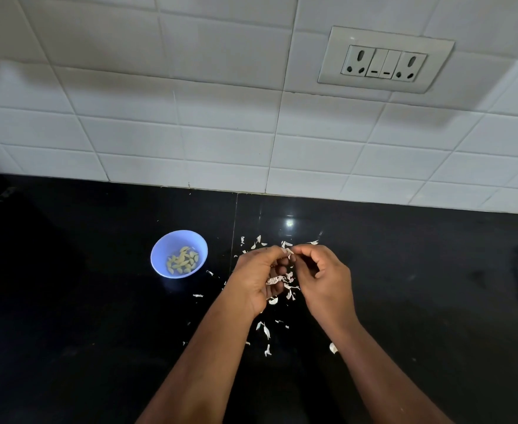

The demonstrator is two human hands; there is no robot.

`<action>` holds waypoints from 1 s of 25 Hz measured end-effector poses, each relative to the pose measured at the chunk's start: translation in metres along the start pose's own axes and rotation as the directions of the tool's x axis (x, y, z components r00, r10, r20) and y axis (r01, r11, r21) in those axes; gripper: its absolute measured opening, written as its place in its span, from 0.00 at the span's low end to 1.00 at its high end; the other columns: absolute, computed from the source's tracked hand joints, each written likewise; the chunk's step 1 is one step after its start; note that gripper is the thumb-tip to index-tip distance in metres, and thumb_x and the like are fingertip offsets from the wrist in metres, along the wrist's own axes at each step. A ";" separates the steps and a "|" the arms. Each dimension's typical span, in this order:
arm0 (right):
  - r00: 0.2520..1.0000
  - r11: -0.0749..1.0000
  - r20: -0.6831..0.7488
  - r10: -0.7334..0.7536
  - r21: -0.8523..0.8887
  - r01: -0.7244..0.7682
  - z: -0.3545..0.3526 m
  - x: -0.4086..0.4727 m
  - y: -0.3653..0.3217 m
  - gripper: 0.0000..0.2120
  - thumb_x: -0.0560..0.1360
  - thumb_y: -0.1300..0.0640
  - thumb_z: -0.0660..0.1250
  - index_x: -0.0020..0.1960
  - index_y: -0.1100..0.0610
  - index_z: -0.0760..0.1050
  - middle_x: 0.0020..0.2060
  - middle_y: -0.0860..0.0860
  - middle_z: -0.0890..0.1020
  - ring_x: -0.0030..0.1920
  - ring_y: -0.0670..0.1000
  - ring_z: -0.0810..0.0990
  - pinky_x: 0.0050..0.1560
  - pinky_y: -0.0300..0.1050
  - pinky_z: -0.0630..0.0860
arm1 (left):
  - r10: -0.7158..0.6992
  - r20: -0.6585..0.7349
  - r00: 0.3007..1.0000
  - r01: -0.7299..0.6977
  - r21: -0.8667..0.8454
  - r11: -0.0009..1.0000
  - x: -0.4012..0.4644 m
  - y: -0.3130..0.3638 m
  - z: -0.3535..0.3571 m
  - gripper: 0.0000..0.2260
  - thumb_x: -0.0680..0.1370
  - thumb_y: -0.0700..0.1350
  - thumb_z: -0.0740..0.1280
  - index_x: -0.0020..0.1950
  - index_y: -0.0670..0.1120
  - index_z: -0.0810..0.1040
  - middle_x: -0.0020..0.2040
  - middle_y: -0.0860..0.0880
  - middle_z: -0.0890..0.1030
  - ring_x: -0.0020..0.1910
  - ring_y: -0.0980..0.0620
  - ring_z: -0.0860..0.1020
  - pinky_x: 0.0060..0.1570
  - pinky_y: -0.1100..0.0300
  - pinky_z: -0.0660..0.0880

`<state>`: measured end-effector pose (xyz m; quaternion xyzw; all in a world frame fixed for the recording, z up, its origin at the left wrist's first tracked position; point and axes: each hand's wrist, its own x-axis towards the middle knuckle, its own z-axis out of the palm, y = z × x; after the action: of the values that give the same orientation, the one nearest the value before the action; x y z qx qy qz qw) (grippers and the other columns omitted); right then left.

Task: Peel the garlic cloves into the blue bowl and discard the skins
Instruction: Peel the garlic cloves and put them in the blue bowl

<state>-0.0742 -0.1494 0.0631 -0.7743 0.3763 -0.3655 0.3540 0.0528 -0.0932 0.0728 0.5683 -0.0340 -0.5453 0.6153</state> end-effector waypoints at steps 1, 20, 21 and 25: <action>1.000 1.000 0.014 -0.017 -0.016 0.017 0.001 0.000 0.000 0.10 0.79 0.63 0.72 0.58 0.53 0.84 0.50 0.41 0.85 0.53 0.42 0.84 0.53 0.34 0.79 | 0.029 -0.010 1.000 -0.029 0.032 0.999 0.000 0.002 0.000 0.02 0.77 0.40 0.73 0.45 0.43 0.84 0.36 0.49 0.82 0.32 0.57 0.77 0.27 0.63 0.71; 0.801 0.382 0.178 0.571 0.807 -0.451 0.023 -0.002 -0.018 0.07 0.80 0.67 0.69 0.56 0.62 0.83 0.41 0.53 0.84 0.39 0.48 0.82 0.40 0.39 0.82 | 0.088 -0.074 0.993 -0.085 0.051 0.995 -0.016 0.008 -0.021 0.07 0.79 0.41 0.60 0.41 0.45 0.73 0.35 0.50 0.72 0.31 0.53 0.74 0.26 0.59 0.72; 0.805 0.396 0.194 0.560 0.791 -0.467 0.023 -0.002 -0.018 0.08 0.79 0.67 0.69 0.56 0.61 0.83 0.40 0.52 0.84 0.38 0.48 0.81 0.38 0.39 0.80 | 0.078 -0.076 0.994 -0.074 0.064 0.995 -0.017 0.009 -0.023 0.07 0.79 0.42 0.59 0.41 0.45 0.73 0.35 0.49 0.72 0.31 0.52 0.74 0.26 0.59 0.73; 0.821 0.445 0.205 0.534 0.757 -0.479 0.023 -0.003 -0.019 0.08 0.79 0.66 0.70 0.58 0.61 0.83 0.42 0.52 0.85 0.37 0.47 0.81 0.37 0.40 0.79 | 0.103 -0.037 0.994 -0.087 0.302 0.949 -0.019 0.002 -0.026 0.13 0.85 0.51 0.62 0.42 0.49 0.75 0.38 0.51 0.73 0.33 0.54 0.74 0.29 0.58 0.76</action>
<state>-0.0498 -0.1316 0.0668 -0.3802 0.4026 -0.3930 0.7341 0.0638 -0.0631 0.0760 0.6666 -0.1278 -0.4886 0.5482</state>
